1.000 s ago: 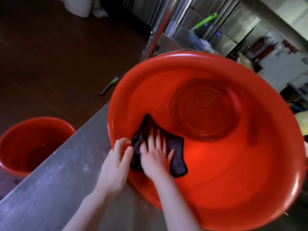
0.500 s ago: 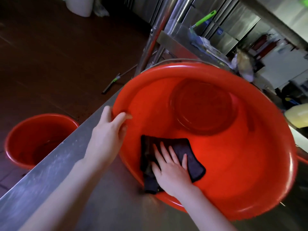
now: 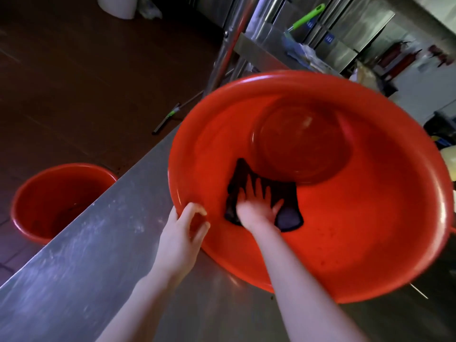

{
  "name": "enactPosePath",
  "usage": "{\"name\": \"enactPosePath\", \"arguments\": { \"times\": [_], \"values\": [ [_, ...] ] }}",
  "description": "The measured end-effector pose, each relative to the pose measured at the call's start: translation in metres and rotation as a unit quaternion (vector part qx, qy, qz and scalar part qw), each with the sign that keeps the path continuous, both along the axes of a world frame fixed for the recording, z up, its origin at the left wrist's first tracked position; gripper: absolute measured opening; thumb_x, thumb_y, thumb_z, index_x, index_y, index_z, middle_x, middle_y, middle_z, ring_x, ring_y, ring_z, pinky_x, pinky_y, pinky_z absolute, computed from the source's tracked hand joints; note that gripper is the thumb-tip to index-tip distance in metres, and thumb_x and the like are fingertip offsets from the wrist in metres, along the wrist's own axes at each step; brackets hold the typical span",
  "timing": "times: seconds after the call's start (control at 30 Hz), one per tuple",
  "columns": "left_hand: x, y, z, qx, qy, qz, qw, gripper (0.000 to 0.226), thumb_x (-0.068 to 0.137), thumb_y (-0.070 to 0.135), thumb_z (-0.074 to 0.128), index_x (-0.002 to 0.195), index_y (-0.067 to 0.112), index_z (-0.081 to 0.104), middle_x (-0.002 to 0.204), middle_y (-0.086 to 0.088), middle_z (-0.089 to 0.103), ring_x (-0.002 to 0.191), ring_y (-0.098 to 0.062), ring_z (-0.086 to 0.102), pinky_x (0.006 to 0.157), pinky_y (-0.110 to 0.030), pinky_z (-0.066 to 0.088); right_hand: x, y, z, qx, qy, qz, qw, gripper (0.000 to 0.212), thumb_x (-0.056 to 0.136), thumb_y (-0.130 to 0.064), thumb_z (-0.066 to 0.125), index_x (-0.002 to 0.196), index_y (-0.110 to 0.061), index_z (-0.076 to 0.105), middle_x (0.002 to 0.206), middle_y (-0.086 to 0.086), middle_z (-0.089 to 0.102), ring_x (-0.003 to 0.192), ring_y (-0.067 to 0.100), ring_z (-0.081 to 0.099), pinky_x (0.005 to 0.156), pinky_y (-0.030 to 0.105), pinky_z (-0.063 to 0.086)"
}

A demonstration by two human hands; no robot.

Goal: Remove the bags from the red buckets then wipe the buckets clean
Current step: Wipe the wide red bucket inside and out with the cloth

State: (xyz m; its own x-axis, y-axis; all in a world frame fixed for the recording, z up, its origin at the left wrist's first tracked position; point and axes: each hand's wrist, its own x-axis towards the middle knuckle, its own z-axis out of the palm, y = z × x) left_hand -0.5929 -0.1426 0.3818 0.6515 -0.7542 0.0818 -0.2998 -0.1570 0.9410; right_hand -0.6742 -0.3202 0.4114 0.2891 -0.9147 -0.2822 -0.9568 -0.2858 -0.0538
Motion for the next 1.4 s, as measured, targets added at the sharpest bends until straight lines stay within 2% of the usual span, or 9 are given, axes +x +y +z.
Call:
{"name": "enactPosePath", "arguments": {
  "times": [0.17,0.3,0.43,0.53,0.67,0.83,1.1,1.27,1.4],
  "values": [
    [0.004,0.003,0.005,-0.02,0.007,-0.016,1.0,0.018,0.098,0.017,0.046,0.094,0.033,0.052,0.095,0.013,0.051,0.09,0.0,0.05,0.072,-0.006,0.036,-0.038,0.114,-0.006,-0.092,-0.018,0.137,0.986,0.063,0.091,-0.054,0.013,0.151,-0.037,0.024,0.161,-0.01,0.015,0.148,0.02,0.019,0.113,0.063,0.009],
    [0.005,0.003,0.006,-0.013,-0.025,-0.041,0.999,0.02,0.096,0.011,0.047,0.091,0.03,0.051,0.092,0.01,0.047,0.085,-0.006,0.049,0.068,-0.011,0.035,-0.034,0.059,-0.008,-0.063,0.008,0.032,0.997,0.057,0.099,-0.049,0.017,0.153,-0.039,0.001,0.163,-0.011,-0.001,0.15,0.017,0.003,0.116,0.06,0.002],
    [0.008,0.002,0.003,-0.011,0.009,-0.044,0.999,0.022,0.097,0.012,0.045,0.091,0.033,0.052,0.09,0.009,0.051,0.085,-0.006,0.048,0.069,-0.007,0.035,0.001,-0.016,0.007,0.019,-0.054,-0.1,0.993,0.056,0.101,-0.049,0.014,0.154,-0.035,0.0,0.163,-0.005,-0.003,0.15,0.023,-0.005,0.114,0.061,-0.008],
    [0.009,0.001,0.0,0.0,0.007,-0.047,0.999,0.019,0.096,0.016,0.044,0.093,0.033,0.051,0.093,0.009,0.055,0.089,-0.004,0.048,0.072,-0.006,0.034,0.037,-0.02,0.006,0.029,-0.103,-0.105,0.989,0.055,0.102,-0.047,0.016,0.154,-0.035,0.0,0.163,-0.005,-0.003,0.15,0.024,-0.003,0.114,0.062,-0.007],
    [0.01,0.002,-0.003,0.002,0.019,-0.036,0.999,0.017,0.097,0.017,0.046,0.092,0.033,0.05,0.086,0.008,0.054,0.085,-0.004,0.05,0.071,-0.011,0.036,0.059,0.038,0.0,-0.02,-0.163,0.033,0.986,0.061,0.101,-0.043,0.028,0.154,-0.033,-0.002,0.163,-0.007,-0.002,0.149,0.02,0.002,0.115,0.061,-0.001],
    [0.01,0.004,-0.003,-0.007,0.049,0.0,0.999,0.019,0.097,0.012,0.05,0.09,0.03,0.052,0.086,0.011,0.057,0.085,-0.005,0.051,0.071,-0.018,0.039,0.002,0.074,0.011,-0.01,0.008,0.175,0.984,0.059,0.099,-0.045,0.026,0.153,-0.038,0.003,0.162,-0.013,-0.009,0.149,0.017,-0.002,0.115,0.063,-0.003],
    [0.005,0.008,0.015,0.0,0.068,0.014,0.998,0.034,0.095,0.004,0.051,0.086,0.036,0.055,0.089,0.005,0.055,0.083,-0.006,0.051,0.07,-0.021,0.041,-0.078,0.072,0.056,0.045,0.237,0.144,0.96,0.056,0.1,-0.051,0.012,0.149,-0.044,-0.014,0.16,-0.014,-0.02,0.149,0.021,-0.012,0.112,0.063,-0.012],
    [0.015,0.01,0.049,0.005,0.039,0.02,0.999,0.03,0.097,0.009,0.05,0.087,0.036,0.055,0.089,0.006,0.054,0.078,-0.007,0.051,0.063,-0.021,0.038,-0.073,0.055,0.087,0.06,0.296,0.102,0.948,0.055,0.099,-0.051,0.009,0.151,-0.042,-0.009,0.162,-0.005,-0.014,0.149,0.026,-0.009,0.111,0.063,-0.015],
    [0.037,0.018,0.101,0.001,-0.062,0.019,0.998,0.025,0.099,0.015,0.047,0.094,0.039,0.053,0.09,0.004,0.05,0.073,-0.012,0.052,0.058,-0.026,0.039,-0.062,0.037,0.105,0.073,0.279,0.078,0.954,0.057,0.099,-0.053,0.009,0.153,-0.039,0.003,0.164,-0.002,-0.002,0.15,0.028,-0.004,0.112,0.063,-0.016]
  ]
}}
